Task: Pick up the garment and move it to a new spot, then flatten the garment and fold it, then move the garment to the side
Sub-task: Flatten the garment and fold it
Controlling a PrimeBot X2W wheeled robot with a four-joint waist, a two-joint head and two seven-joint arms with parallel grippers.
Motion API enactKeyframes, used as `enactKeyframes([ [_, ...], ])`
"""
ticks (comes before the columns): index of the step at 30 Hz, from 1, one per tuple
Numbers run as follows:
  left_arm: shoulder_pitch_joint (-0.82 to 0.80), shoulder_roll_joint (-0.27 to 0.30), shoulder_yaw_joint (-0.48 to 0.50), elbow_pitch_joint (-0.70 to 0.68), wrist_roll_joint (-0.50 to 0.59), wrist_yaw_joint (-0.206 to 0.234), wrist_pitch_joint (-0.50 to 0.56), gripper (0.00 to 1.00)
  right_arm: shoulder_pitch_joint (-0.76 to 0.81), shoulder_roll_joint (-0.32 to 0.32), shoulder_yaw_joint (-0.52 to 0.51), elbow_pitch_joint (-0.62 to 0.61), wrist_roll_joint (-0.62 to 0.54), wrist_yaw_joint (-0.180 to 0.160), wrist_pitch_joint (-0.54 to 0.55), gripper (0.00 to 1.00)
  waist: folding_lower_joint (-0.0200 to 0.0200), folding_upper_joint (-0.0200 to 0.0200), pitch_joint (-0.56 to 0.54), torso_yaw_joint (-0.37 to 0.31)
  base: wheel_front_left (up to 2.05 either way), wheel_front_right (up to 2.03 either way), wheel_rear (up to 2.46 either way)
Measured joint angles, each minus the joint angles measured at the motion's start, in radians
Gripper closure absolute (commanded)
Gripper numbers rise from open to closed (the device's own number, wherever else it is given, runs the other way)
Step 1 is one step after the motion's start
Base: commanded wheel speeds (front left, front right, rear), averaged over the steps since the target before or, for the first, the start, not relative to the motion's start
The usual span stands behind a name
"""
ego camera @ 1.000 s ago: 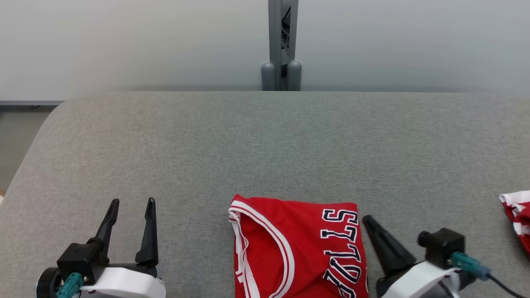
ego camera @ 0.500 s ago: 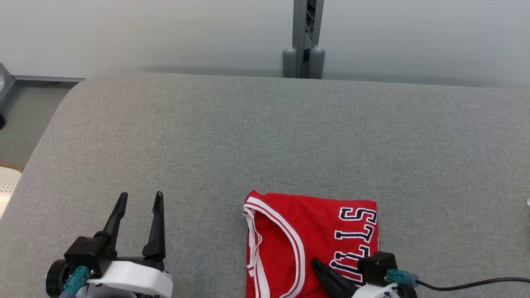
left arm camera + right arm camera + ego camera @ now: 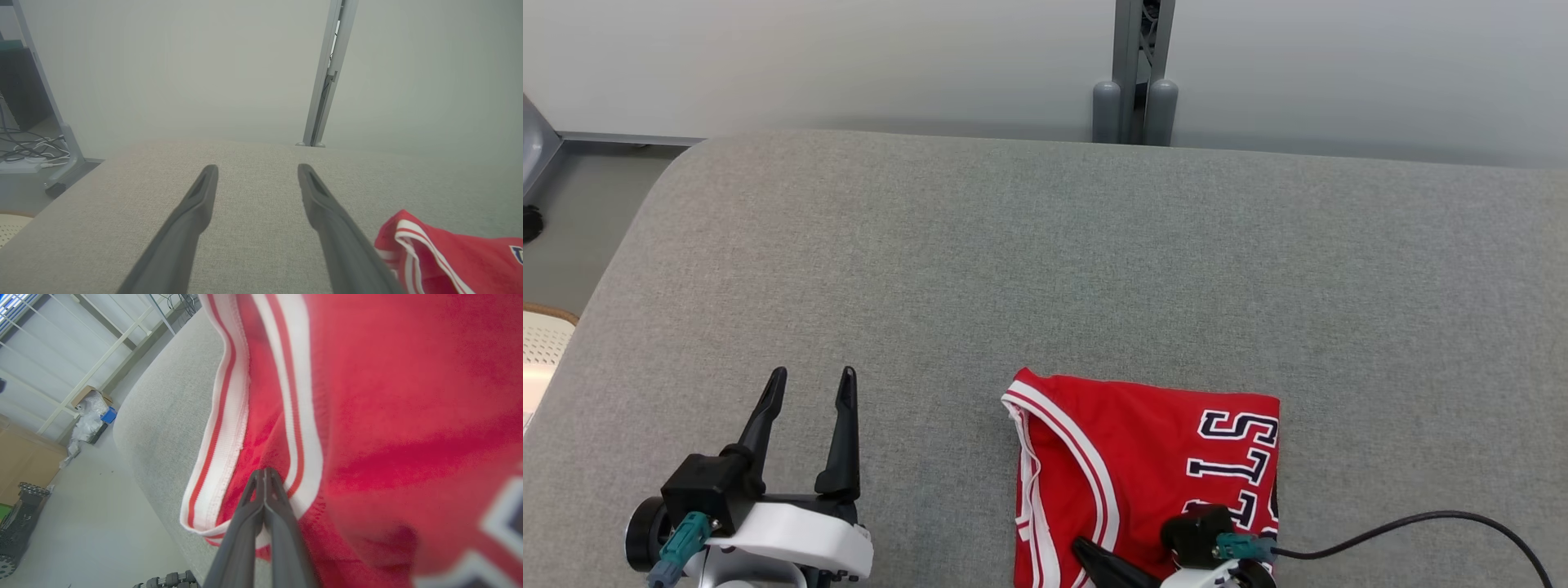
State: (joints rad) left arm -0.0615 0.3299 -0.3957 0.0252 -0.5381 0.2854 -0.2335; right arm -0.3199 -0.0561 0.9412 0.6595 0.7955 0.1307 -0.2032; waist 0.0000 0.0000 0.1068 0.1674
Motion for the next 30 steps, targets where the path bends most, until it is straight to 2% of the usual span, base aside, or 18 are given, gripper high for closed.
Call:
enactKeyframes([
  [8, -0.010, -0.007, -0.006, 0.017, -0.002, -0.004, -0.004, 0.00, -0.082, 0.007, 0.134, -0.006, 0.126, 0.000, -0.038, 1.00, 0.0000, 0.0000, 0.006, 0.010, 0.00, 0.00, 0.00],
  [16, -0.004, -0.004, 0.002, 0.019, -0.007, -0.002, -0.009, 0.00, -0.116, 0.008, 0.102, 0.019, 0.127, 0.000, -0.054, 1.00, 0.0000, 0.0000, -0.007, -0.015, 0.00, 0.00, 0.00],
  [19, 0.002, -0.001, 0.006, 0.015, -0.008, 0.002, -0.009, 0.00, -0.115, -0.004, 0.049, -0.017, 0.099, 0.000, -0.057, 1.00, 0.0000, 0.0000, -0.016, -0.034, 0.00, 0.00, 0.00],
  [22, 0.015, 0.002, 0.008, 0.011, -0.008, 0.006, -0.011, 0.00, -0.090, -0.033, -0.046, -0.075, 0.058, 0.000, -0.058, 1.00, 0.0000, 0.0000, -0.026, -0.058, 0.00, 0.00, 0.00],
  [30, 0.017, 0.026, 0.017, -0.014, -0.006, 0.014, -0.010, 0.00, 0.028, -0.103, -0.381, -0.268, -0.106, 0.000, -0.061, 1.00, 0.0000, 0.0000, -0.045, -0.120, 0.00, 0.00, 0.00],
])
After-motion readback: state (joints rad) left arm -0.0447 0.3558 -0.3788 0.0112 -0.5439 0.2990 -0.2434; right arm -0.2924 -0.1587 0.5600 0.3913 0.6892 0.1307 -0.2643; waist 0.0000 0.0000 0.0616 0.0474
